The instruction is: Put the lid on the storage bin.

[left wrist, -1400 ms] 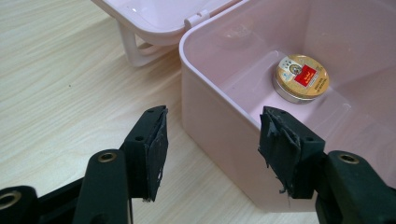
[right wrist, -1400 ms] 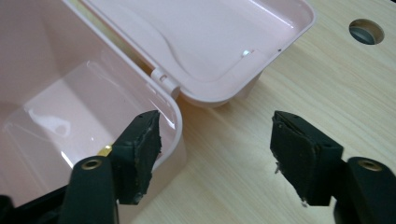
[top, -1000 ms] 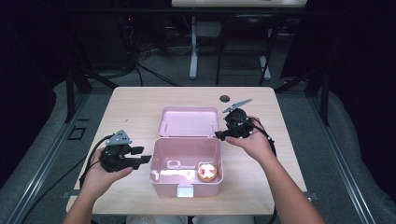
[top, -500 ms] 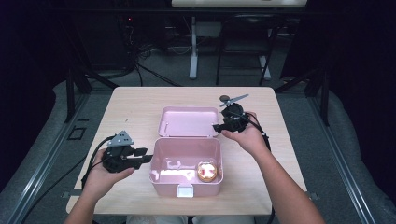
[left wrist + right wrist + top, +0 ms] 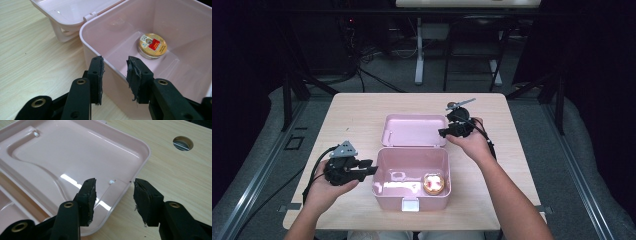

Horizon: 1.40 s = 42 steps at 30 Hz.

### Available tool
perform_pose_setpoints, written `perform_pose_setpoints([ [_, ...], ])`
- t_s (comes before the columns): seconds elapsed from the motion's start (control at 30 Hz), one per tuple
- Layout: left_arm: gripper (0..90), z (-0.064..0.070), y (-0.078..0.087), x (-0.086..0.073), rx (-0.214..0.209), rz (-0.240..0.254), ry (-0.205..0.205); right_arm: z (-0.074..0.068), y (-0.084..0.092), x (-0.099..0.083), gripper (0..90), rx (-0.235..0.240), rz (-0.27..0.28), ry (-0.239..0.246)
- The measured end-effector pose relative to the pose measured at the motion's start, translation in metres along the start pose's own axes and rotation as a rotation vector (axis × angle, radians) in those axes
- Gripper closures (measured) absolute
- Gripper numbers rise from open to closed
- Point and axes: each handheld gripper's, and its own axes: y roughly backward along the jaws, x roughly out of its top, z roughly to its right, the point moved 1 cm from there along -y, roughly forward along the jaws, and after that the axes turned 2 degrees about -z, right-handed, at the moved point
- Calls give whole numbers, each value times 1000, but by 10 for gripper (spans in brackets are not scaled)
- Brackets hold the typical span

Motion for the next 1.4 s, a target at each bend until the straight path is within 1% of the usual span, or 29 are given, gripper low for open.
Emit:
perform_pose_setpoints([
  [0.1,672,1,-1,0,2,0,-1,0,-4,2,522,-1,-11,2],
  [0.2,696,1,-1,0,-5,-5,-2,-1,-7,4,517,-4,-15,-1],
  [0.3,709,2,-2,0,-2,-6,-9,-2,-10,6,507,-9,-6,-5],
  [0.47,734,4,-4,0,-13,-19,-12,-1,-14,8,515,-15,1,-18],
  [0.6,738,5,-5,0,-10,-17,-15,2,-18,9,520,-24,-6,-24],
  [0.83,756,5,-4,0,-9,-17,-18,9,-26,12,524,-53,-13,-70],
  [0.87,756,5,-4,0,-10,-16,-17,9,-27,13,528,-56,-15,-83],
  [0.9,756,5,-4,0,-11,-16,-16,10,-28,13,530,-63,-19,-85],
  [0.93,757,5,-4,0,-11,-13,-15,11,-30,13,530,-63,-19,-102],
  [1.03,757,5,-4,0,-12,-12,-13,13,-33,13,529,-66,-23,-126],
  [1.1,757,5,-4,0,-12,-11,-13,14,-36,13,530,-78,-24,-128],
  [1.23,758,5,-4,0,-14,-12,-14,15,-41,14,525,-90,-22,-154],
  [1.33,758,5,-4,0,-13,-12,-12,17,-44,14,524,-105,-21,-157],
  [1.4,758,5,-4,0,-12,-12,-12,18,-46,13,525,-105,-28,-167],
])
